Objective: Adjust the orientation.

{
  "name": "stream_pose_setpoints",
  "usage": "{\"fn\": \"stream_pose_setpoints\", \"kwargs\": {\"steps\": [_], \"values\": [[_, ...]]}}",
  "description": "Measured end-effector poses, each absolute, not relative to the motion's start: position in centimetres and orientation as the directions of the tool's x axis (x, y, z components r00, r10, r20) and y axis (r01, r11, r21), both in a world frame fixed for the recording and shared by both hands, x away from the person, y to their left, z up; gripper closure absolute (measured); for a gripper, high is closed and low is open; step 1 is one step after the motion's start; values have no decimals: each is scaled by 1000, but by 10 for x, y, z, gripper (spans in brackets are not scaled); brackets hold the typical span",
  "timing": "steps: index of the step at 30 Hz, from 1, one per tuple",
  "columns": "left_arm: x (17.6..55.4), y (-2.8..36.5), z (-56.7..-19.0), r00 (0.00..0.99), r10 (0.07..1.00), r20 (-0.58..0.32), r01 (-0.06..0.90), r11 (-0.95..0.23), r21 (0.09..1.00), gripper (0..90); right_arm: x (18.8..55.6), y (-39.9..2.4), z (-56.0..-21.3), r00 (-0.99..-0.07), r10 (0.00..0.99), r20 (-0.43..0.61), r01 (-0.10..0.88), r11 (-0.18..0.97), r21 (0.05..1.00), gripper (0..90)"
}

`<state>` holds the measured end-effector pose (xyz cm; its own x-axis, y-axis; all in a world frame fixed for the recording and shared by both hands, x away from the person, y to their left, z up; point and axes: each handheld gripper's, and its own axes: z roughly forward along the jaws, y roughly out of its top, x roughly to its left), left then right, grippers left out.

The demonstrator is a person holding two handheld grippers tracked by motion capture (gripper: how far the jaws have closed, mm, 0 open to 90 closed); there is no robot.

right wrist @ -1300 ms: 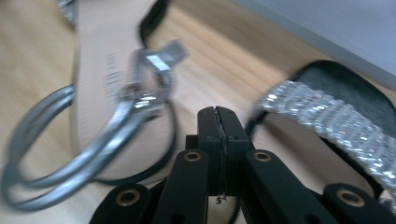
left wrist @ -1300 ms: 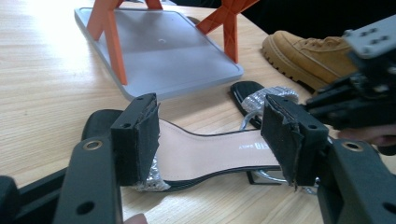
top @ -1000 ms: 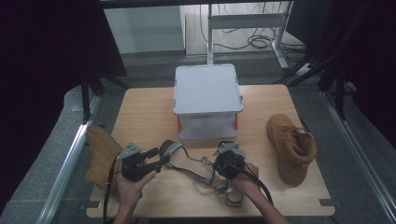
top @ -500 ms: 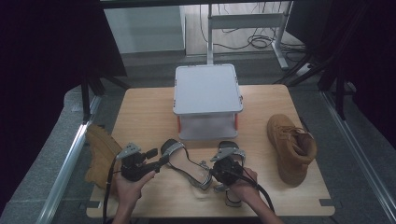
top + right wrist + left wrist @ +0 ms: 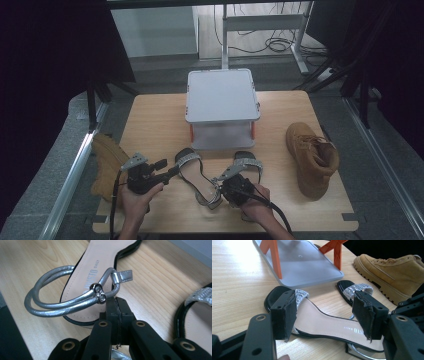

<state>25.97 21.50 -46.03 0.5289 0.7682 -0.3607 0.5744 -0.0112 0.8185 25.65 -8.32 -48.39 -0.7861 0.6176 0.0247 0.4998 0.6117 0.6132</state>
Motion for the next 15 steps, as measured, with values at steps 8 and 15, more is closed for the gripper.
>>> {"fn": "stream_pose_setpoints", "kwargs": {"steps": [8,15], "values": [[259,221,-458,520,772,-366,570,5,822,366,244,-69,-483,-814,580,-4,454,642,618,900],[259,222,-459,516,773,-369,574,8,819,366,240,-65,-484,-821,571,-7,442,643,625,900]]}}
